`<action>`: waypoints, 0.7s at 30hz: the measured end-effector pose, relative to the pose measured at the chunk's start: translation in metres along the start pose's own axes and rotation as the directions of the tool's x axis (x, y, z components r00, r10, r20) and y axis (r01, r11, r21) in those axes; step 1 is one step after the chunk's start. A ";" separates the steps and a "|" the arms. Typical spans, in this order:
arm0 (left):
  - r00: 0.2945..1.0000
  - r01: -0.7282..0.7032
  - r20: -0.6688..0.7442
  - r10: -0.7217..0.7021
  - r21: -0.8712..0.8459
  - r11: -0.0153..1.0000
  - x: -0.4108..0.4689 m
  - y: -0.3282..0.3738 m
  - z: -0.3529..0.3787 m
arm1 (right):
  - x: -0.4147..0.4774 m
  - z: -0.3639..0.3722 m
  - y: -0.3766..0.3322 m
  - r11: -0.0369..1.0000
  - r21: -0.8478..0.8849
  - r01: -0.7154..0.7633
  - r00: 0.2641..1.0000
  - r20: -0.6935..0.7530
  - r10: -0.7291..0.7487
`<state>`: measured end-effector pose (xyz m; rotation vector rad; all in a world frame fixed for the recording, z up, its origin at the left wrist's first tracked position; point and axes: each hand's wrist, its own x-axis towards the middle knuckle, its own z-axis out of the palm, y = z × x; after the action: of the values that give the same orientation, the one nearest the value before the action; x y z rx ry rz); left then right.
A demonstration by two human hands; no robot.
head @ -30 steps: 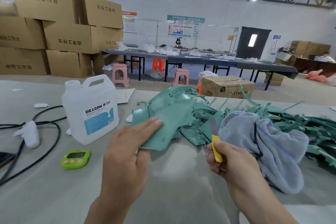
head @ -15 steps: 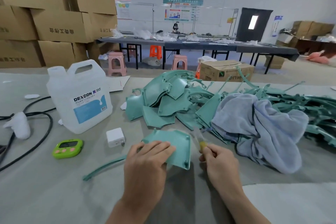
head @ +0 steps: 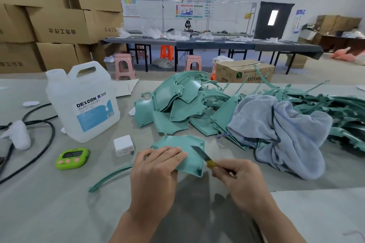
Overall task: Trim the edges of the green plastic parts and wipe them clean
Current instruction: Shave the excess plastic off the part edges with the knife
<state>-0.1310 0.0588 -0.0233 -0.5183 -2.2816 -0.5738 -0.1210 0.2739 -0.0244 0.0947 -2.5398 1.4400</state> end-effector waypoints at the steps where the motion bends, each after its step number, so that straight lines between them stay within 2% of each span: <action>1: 1.000 0.006 0.002 -0.006 -0.010 1.000 0.000 0.000 0.000 | -0.001 -0.003 -0.001 1.000 0.014 0.006 0.999 0.051 -0.007; 5: 0.998 0.025 -0.049 -0.028 -0.058 0.998 0.000 -0.001 -0.002 | 0.002 -0.014 -0.004 0.997 0.083 -0.013 0.981 0.195 -0.003; 7: 0.996 0.016 -0.091 -0.023 -0.071 0.997 -0.001 -0.002 -0.002 | 0.007 -0.013 -0.001 0.998 0.045 -0.037 0.989 0.147 0.030; 9: 0.993 -0.011 -0.118 0.002 -0.073 0.997 -0.002 -0.003 -0.003 | 0.013 -0.011 0.004 0.996 -0.008 -0.088 0.995 0.041 0.088; 13: 0.989 -0.061 -0.137 0.049 -0.082 0.995 -0.003 -0.005 -0.006 | 0.018 -0.005 0.010 0.972 -0.128 -0.196 0.978 -0.094 0.185; 17: 0.989 -0.067 -0.139 0.059 -0.060 0.996 -0.002 -0.004 -0.004 | 0.012 0.002 0.008 0.987 -0.080 -0.137 0.976 -0.181 0.121; 21: 0.989 -0.075 -0.130 0.069 -0.044 0.996 -0.003 -0.004 -0.001 | 0.002 0.004 0.004 0.999 -0.022 -0.045 0.990 -0.135 0.042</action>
<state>-0.1311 0.0541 -0.0258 -0.5688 -2.1235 -0.6102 -0.1242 0.2727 -0.0288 -0.0605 -2.4645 1.3799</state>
